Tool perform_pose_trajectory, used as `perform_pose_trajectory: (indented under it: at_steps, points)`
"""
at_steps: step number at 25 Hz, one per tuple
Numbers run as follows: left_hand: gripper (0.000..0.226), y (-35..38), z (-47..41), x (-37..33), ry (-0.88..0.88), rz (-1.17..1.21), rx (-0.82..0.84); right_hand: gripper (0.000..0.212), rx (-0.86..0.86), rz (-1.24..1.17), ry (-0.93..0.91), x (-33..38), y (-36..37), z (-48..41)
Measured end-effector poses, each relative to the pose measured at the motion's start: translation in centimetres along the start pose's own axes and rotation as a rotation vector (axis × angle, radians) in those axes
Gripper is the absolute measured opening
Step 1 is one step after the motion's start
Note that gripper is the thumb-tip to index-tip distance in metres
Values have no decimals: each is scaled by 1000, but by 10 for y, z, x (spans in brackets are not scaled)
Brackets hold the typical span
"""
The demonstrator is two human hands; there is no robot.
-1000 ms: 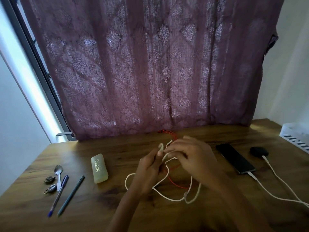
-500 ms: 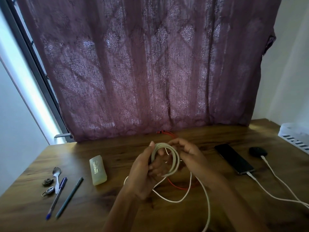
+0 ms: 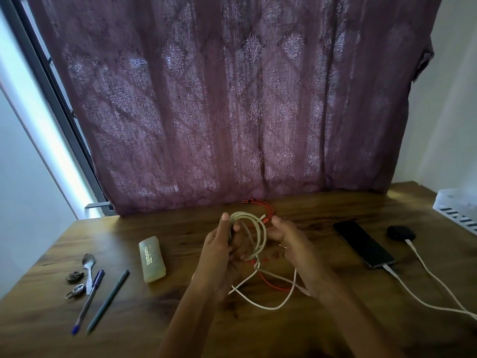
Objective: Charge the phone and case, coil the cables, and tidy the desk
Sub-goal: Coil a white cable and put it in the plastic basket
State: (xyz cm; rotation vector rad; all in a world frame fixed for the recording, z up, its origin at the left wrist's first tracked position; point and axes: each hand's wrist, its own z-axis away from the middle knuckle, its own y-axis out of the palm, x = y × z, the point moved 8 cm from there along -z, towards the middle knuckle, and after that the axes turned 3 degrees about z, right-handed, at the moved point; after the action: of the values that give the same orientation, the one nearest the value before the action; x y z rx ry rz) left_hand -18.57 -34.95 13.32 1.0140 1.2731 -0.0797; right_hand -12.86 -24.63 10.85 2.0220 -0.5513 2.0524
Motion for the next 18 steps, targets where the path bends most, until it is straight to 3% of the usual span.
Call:
perform_pose_trajectory:
  at_steps: [4, 6, 9, 10, 14, 18]
  points:
    - [39, 2, 1, 2, -36, -91, -8, 12, -34, 10, -80, 10, 0, 2]
    - [40, 3, 2, 3, -69, -140, -29, 15, -15, -40, -50, 1, 0, -1]
    - [44, -2, 2, 2, -57, -188, -80, 67, 14, -280, 93, -15, 1, -7]
    - [44, -4, 2, 2, -48, -195, -90, 71, 54, -380, 107, -17, 3, -9]
    - [43, -3, 2, 2, -34, -194, -50, 30, 178, -476, 48, 3, 8, -5]
    - [38, 3, 1, -4, -7, -254, 11, 23, 131, -454, 36, 6, 4, -8]
